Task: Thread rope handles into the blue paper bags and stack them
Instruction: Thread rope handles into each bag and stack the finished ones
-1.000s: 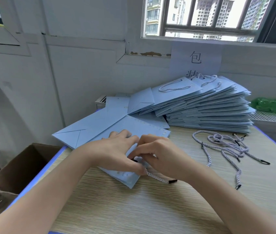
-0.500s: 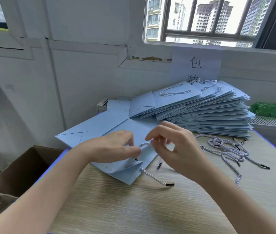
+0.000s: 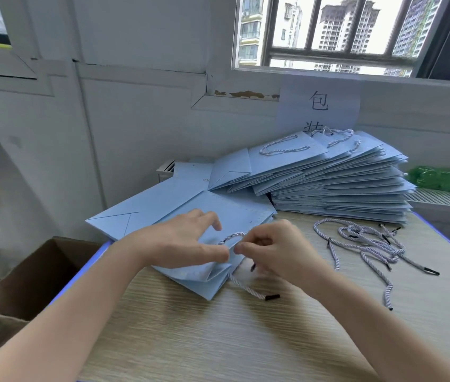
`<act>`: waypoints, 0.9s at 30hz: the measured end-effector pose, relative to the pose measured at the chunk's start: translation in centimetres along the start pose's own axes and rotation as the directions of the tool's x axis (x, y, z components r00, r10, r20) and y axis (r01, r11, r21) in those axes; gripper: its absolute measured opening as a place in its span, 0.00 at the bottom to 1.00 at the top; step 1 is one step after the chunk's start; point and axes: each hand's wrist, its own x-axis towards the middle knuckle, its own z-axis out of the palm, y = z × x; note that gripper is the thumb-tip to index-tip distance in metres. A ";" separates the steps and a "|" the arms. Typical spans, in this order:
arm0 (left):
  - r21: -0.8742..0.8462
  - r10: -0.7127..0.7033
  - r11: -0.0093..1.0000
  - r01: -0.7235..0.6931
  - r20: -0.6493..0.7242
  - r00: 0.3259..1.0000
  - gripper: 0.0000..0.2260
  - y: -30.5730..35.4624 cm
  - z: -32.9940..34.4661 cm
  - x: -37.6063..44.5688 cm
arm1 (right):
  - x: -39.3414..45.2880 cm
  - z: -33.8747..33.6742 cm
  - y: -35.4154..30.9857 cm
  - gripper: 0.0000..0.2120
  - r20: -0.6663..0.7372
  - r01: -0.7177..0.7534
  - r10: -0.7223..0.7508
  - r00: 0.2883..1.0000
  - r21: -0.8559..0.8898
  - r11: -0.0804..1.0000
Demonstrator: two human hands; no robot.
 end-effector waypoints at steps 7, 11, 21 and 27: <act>-0.081 -0.003 0.997 0.001 -0.016 1.000 0.07 0.4 -0.1 0.3 | -0.9 0.7 -0.9 0.08 0.171 -0.085 0.035 0.985 0.291 0.953; -0.065 0.001 0.998 -0.002 -0.028 1.000 0.08 0.5 0.0 0.5 | -0.4 2.3 -1.2 0.13 0.065 -0.100 0.086 0.994 0.257 0.961; 0.001 -0.037 0.999 0.037 0.014 0.999 0.11 0.9 0.6 0.6 | 0.2 -0.1 -0.5 0.09 0.075 0.022 -0.018 0.997 -0.042 0.999; 0.038 -0.066 0.997 0.067 -0.022 0.998 0.21 1.3 0.8 0.5 | 0.0 -3.0 0.0 0.12 0.168 0.082 -0.059 0.984 -0.136 0.987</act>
